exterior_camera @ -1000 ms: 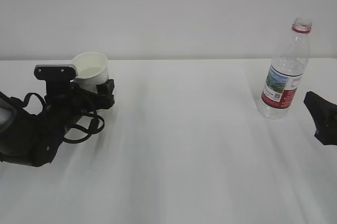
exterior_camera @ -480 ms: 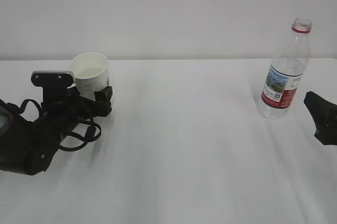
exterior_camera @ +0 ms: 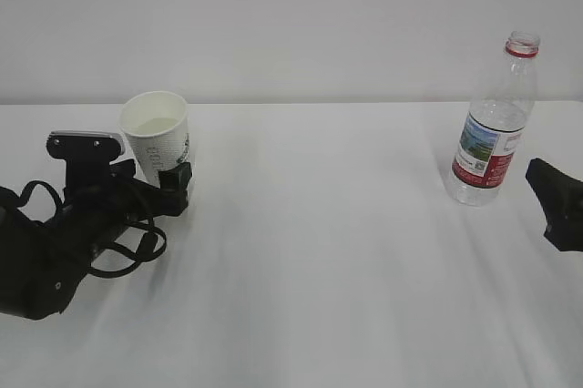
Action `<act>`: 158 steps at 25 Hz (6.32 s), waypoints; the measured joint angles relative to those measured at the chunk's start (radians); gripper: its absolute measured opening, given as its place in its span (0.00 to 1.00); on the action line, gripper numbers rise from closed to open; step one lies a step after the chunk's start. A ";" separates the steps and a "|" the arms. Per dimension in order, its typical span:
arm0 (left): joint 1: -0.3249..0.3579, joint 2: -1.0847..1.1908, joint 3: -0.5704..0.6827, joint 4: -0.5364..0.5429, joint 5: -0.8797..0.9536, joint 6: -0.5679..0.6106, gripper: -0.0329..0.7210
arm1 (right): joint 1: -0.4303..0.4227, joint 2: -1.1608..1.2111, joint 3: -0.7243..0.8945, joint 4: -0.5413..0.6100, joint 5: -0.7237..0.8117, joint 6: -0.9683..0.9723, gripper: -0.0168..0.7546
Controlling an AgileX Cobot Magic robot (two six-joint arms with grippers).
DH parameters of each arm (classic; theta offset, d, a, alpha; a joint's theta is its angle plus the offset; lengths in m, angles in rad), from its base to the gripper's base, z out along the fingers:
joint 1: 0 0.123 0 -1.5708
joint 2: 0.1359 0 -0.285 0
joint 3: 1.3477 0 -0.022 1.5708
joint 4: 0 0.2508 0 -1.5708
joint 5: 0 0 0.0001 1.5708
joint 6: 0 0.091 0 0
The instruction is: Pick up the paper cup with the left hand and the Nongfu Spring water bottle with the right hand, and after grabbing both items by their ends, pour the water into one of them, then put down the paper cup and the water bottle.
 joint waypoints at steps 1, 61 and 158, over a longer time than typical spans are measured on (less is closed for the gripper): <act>0.000 0.000 0.008 0.002 0.000 0.000 0.95 | 0.000 0.000 0.000 0.000 0.000 0.000 0.78; 0.000 -0.777 0.189 0.151 0.350 0.000 0.83 | 0.000 -0.364 -0.221 0.105 0.344 0.028 0.78; 0.000 -2.191 -0.011 0.163 2.342 0.000 0.64 | 0.000 -1.554 -0.687 0.018 2.423 -0.001 0.78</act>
